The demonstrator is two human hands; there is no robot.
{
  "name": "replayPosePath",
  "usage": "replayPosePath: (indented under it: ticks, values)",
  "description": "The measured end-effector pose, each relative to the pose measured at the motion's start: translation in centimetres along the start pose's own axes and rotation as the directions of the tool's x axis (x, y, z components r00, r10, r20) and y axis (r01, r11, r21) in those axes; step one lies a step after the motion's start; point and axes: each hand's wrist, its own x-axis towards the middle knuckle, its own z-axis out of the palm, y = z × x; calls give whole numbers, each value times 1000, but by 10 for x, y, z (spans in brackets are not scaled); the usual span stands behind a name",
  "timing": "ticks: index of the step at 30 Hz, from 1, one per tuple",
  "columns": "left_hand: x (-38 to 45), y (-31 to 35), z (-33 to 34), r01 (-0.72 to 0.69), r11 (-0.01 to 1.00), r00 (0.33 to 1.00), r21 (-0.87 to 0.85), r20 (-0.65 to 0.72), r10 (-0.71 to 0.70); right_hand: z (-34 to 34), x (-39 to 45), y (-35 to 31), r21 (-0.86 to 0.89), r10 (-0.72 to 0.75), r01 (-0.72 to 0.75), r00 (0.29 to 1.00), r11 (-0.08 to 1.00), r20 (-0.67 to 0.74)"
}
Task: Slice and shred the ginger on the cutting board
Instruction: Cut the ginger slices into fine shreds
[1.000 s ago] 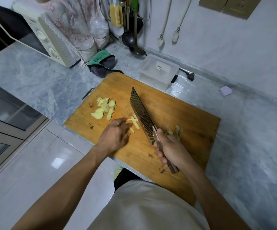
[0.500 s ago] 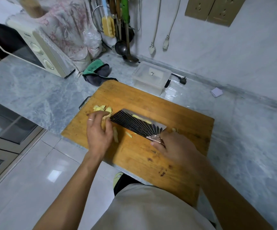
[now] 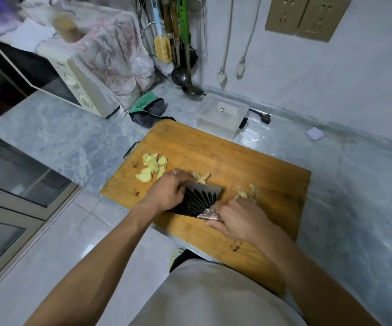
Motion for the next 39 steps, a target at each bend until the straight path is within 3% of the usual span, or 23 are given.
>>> replayPosePath:
  ticks: [4,6,8,10,12,14,15,17,19,21,24,27,33,39]
  values:
    - [1,9,3,-44,999,999,1,-11,44,-5,-1,-1,-36,-28,26,999,999,-39]
    - [5,6,2,11,998,1000,56,-11,-11,-7,-3,-1,-42,-29,27,999,999,-44]
    - [6,3,-2,91,995,988,43,-129,-84,-3,-7,0,25,1,0,1000,1000,-24]
    - [1,7,-8,145,988,925,-46,-348,-152,4,-13,5,169,64,-60,998,984,-21]
    - [-13,20,-18,140,982,810,-124,-556,-186,12,-17,11,400,174,-147,984,905,-32]
    - [-26,25,-20,135,974,731,-180,-646,-220,19,-20,14,620,300,-211,953,756,-42]
    - [-30,24,-17,142,970,726,-198,-645,-237,19,-20,15,693,358,-224,932,685,-52]
    - [-34,18,-5,174,966,796,-191,-550,-252,16,-18,17,797,444,-241,895,554,-39]
    - [-31,14,9,159,982,926,-100,-331,-184,12,-17,21,859,502,-263,865,440,8]
    - [-20,15,22,73,996,994,47,-90,-69,8,-16,26,884,539,-281,841,373,40]
    - [9,18,37,-167,930,982,328,135,129,5,-13,28,902,579,-296,813,315,65]
    - [28,13,43,-310,811,927,496,348,142,4,-8,26,913,599,-303,796,273,85]
    - [25,-47,4,-499,677,862,541,389,324,5,5,6,925,626,-300,774,232,94]
    - [24,-91,-38,-268,772,962,577,203,182,-1,30,-13,914,599,-308,795,264,96]
